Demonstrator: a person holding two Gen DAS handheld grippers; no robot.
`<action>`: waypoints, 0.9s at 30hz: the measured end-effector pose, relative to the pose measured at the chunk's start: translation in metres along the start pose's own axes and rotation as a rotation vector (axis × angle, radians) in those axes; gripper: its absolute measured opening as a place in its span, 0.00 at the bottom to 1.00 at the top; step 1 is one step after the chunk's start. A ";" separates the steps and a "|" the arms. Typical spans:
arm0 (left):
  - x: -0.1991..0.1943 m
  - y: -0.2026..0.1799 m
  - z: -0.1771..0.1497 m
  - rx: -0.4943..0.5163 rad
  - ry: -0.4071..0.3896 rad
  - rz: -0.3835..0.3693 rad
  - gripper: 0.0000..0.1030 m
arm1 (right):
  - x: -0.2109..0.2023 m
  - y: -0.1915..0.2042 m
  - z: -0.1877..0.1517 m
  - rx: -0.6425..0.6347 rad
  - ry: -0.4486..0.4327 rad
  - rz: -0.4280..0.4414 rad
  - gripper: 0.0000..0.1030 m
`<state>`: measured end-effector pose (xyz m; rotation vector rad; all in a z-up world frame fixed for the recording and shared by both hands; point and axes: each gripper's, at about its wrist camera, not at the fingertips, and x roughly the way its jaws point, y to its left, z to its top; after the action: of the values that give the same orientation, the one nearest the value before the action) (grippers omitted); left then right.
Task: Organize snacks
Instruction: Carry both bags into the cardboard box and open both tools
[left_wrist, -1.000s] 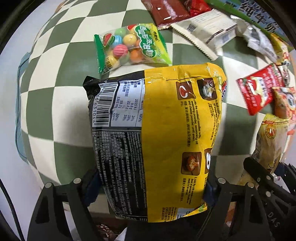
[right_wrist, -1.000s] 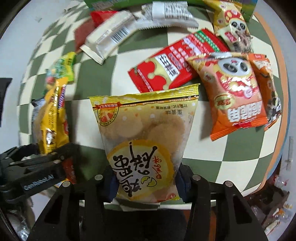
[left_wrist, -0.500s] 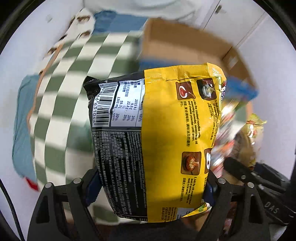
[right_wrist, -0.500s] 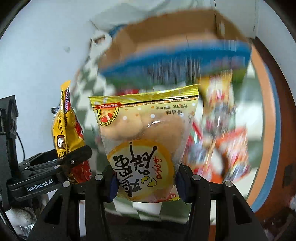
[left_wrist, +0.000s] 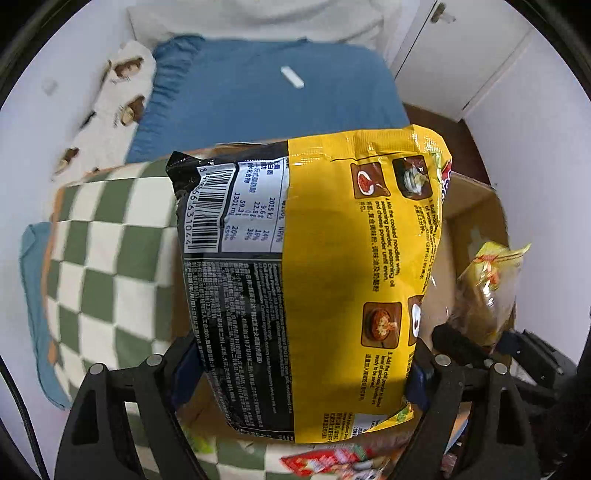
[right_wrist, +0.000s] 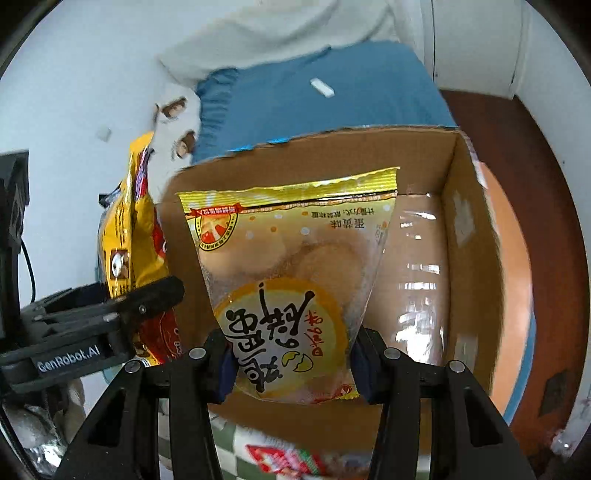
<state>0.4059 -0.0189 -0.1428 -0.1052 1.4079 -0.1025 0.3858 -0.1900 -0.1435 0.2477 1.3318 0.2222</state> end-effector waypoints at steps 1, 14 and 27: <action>0.008 -0.003 0.007 0.003 0.019 -0.002 0.84 | 0.009 -0.007 0.009 0.010 0.021 -0.007 0.51; 0.086 -0.027 0.044 0.019 0.176 0.010 0.86 | 0.091 -0.040 0.051 -0.018 0.174 -0.095 0.68; 0.069 -0.021 0.030 0.011 0.143 0.016 0.91 | 0.074 -0.048 0.037 -0.033 0.182 -0.119 0.96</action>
<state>0.4459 -0.0488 -0.2025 -0.0789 1.5507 -0.1066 0.4392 -0.2158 -0.2184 0.1219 1.5166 0.1689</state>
